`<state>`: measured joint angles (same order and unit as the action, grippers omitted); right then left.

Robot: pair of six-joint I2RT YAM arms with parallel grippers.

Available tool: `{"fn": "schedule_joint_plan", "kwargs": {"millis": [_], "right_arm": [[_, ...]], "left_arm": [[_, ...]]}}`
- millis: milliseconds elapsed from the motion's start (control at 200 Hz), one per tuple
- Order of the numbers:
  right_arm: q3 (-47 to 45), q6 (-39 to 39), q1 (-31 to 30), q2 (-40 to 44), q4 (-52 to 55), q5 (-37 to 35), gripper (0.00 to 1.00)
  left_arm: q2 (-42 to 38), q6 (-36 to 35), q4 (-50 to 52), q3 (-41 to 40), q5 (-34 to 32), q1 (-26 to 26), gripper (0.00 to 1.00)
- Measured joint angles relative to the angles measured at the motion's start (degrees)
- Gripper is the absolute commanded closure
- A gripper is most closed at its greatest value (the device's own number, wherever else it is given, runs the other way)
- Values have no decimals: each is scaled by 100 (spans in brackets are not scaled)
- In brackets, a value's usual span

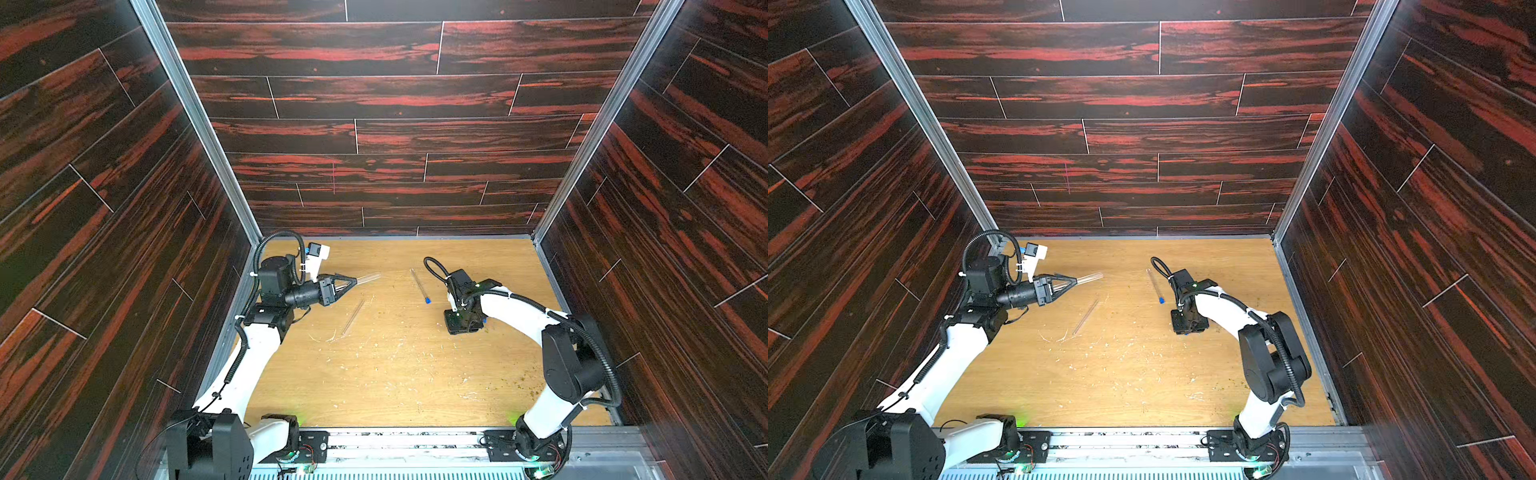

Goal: Insert stoppers into test tubes
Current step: Pick up the stopper from the center of the board.

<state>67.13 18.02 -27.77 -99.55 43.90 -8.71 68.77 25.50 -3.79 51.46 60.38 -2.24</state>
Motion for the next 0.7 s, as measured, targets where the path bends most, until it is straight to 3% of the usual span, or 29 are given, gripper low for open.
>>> {"fn": "schedule_joint_plan", "kwargs": {"millis": [701], "right_arm": [[-7,-243,330,-485,-369,-46,67]], "left_arm": [[17,0,55,0,-2,0,82]]}}
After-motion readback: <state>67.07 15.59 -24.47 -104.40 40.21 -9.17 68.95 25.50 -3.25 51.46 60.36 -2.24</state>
